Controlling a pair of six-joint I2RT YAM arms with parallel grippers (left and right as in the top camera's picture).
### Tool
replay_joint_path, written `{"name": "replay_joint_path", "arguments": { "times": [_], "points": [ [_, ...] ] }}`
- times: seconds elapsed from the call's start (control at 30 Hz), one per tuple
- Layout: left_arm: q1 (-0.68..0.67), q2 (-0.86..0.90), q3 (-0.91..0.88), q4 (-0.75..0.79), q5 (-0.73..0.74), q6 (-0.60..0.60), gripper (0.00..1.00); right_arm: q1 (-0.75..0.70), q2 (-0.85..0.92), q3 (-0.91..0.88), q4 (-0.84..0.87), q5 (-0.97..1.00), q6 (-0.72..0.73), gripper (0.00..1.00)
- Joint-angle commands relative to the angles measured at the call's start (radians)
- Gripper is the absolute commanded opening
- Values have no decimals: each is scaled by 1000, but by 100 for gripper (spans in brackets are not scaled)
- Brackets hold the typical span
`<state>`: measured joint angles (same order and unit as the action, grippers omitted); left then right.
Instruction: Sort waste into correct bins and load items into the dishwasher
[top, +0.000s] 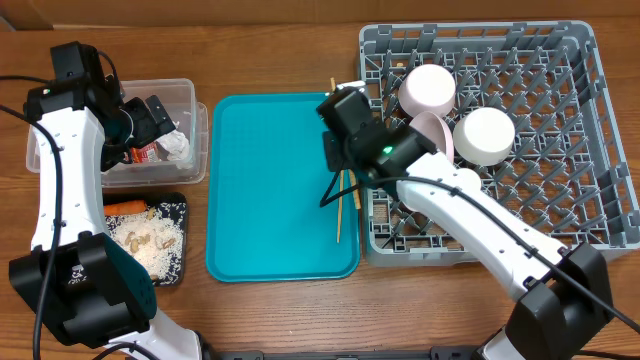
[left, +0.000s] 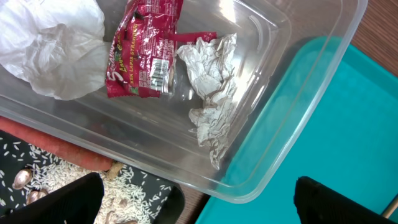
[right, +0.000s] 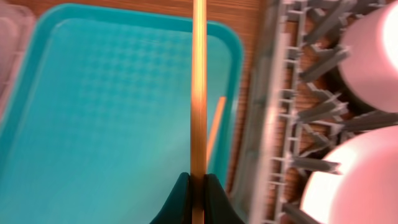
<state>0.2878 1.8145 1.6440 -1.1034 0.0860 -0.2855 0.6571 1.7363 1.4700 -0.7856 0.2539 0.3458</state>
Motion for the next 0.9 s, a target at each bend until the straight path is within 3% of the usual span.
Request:
{"name": "replay_joint_path", "arguments": {
  "times": [0.0,0.23,0.87],
  "points": [
    [-7,12,2,-2,11,-3,100,-67,-20,23,-3,19,-33,4],
    [-7,12,2,-2,11,-3,100,-158,-17,22,-8,-66,-63,4],
    [-8,13,2,-2,11,-3,100,-176,95,22,76,-41,-62,4]
  ]
}}
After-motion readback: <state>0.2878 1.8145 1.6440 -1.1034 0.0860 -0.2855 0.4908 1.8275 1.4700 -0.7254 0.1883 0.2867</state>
